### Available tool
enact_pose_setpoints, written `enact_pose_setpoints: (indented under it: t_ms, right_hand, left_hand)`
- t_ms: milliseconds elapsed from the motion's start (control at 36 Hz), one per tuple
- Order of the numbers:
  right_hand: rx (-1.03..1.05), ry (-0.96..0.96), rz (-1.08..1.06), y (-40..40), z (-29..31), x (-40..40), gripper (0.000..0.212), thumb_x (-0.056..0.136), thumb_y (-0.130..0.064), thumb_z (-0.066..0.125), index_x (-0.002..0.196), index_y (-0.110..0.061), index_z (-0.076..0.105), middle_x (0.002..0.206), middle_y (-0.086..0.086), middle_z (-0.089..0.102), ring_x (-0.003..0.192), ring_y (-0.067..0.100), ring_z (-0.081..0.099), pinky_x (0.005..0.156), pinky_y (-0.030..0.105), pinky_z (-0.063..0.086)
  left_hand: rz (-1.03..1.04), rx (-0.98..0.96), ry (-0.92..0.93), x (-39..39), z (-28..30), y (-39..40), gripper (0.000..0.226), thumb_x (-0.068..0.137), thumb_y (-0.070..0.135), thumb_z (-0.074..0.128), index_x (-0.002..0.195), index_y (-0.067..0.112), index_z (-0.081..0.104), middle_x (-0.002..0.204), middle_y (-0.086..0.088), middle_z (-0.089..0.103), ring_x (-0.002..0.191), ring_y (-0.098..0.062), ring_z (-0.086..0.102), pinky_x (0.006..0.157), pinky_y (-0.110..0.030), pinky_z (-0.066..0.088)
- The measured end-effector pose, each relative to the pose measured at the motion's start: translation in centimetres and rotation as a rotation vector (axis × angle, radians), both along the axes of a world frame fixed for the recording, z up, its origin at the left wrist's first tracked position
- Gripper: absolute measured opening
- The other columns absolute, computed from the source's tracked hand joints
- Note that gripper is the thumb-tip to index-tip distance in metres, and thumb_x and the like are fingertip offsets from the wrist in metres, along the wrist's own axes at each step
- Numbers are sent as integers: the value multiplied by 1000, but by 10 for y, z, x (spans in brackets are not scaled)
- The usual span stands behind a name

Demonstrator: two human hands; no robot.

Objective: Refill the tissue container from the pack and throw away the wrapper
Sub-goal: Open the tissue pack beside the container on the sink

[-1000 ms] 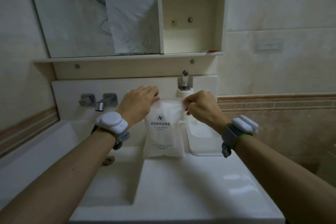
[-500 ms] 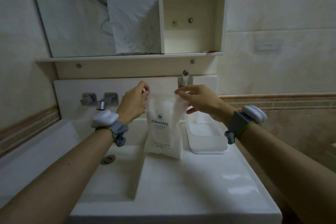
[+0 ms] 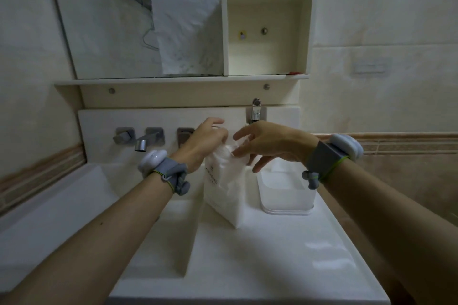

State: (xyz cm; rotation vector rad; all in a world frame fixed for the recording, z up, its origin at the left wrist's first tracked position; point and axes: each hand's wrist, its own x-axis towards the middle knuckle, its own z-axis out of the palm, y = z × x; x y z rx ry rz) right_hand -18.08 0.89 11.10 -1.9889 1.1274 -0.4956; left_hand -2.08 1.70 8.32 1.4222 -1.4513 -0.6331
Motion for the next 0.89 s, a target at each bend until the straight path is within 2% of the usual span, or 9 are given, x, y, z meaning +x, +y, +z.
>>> enact_pose_setpoints:
  t_ms: [139,278,361,444,528,611,694,778,889]
  right_hand:
    - [-10,65,-47,-1,6,0,30,96,-12,57,126,-8,59,106,11,67,76,21,69,63,31,60]
    - [-88,18,-156,-6,3,-1,28,92,4,45,113,8,63,93,20,67,58,23,69,52,27,57]
    - [-82,-21,-184,-10,-1,0,28,91,5,44,110,12,63,87,24,70,65,30,73,66,36,62]
    - [-90,-55,-190,-11,-4,1,32,89,4,44,114,18,59,80,26,72,68,34,73,81,49,59]
    - [-67,-145,-195,-12,-6,2,30,91,6,46,114,21,57,86,31,70,71,36,73,78,47,60]
    - [-20,-294,-212,-11,-5,2,27,94,8,44,115,16,59,95,34,67,78,39,72,64,35,62]
    - [-7,-372,-202,-10,-5,5,30,94,12,41,118,12,59,99,27,64,80,37,71,62,31,62]
    - [-34,-394,-139,-7,-10,8,35,94,15,39,124,10,57,96,23,62,75,30,70,57,25,59]
    - [-153,-346,-49,-3,-18,8,43,91,17,41,124,0,62,110,16,57,75,22,68,59,18,56]
  left_hand:
    - [-115,-23,66,-2,3,5,61,85,-9,37,140,15,46,127,-6,59,112,-20,56,101,-39,46]
    - [-238,-45,83,5,1,9,62,84,-4,39,142,17,45,125,-4,62,114,-30,55,99,-44,44]
    - [-292,-16,120,12,-6,8,66,77,15,45,143,23,43,127,0,62,121,-25,54,110,-45,38]
    - [-348,44,195,17,-14,6,78,75,41,57,149,31,34,142,-1,50,132,-24,45,114,-46,31]
    - [-366,79,217,20,-18,8,97,70,59,67,152,38,19,154,0,35,137,-21,39,114,-46,31]
    - [-349,100,77,24,-22,10,124,55,74,74,151,44,2,160,-7,21,140,-27,36,113,-51,32]
    - [-326,143,-92,28,-26,10,143,46,60,88,147,49,-13,157,-12,25,137,-28,38,115,-51,30]
    - [-322,117,-194,30,-34,8,147,59,23,92,146,40,-26,150,-5,35,130,-21,45,113,-43,34]
    - [-253,-52,-216,36,-42,4,144,62,2,87,148,39,-22,149,-3,29,126,-19,46,99,-33,45]
